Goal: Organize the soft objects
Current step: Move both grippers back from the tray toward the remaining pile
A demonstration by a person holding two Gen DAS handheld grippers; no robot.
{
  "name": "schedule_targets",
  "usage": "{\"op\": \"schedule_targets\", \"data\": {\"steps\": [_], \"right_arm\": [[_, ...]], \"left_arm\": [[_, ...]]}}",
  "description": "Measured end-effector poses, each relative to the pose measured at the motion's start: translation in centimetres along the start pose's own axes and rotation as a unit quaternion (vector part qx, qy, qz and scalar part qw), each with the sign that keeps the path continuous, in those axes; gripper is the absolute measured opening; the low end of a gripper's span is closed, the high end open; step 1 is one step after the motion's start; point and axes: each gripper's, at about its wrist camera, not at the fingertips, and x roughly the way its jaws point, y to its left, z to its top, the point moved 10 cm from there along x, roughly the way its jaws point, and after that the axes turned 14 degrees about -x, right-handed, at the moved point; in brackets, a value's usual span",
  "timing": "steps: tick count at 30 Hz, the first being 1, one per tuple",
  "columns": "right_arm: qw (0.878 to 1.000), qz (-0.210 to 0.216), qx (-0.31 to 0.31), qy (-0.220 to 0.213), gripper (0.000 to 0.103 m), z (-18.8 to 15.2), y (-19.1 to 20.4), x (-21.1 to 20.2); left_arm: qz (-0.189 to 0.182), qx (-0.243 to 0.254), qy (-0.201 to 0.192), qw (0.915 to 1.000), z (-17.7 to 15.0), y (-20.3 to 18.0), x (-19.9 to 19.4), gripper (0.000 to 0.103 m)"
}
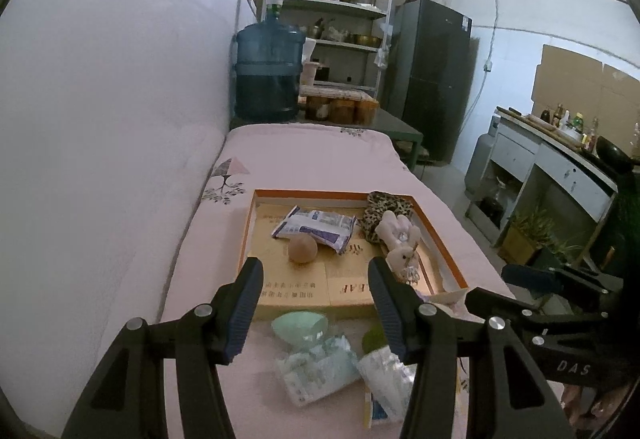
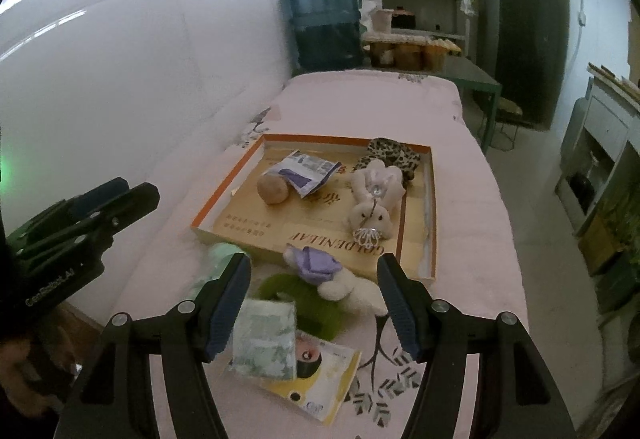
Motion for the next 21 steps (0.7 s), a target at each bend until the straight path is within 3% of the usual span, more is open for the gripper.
{"op": "schedule_targets", "data": {"steps": [15, 21], "right_arm": [[1.000, 0.005, -0.007, -0.017, 0.067, -3.1, 2.5, -3.6], [0.999, 0.031, -0.003, -0.008, 0.070, -5.2, 4.3, -3.5]], "left_arm": [[0.002, 0.000, -0.016, 0.9999, -2.9, 1.9, -3.9, 0.054], [-0.005, -0.001, -0.021, 0.9998, -4.5, 2.5, -4.6, 0.054]]}}
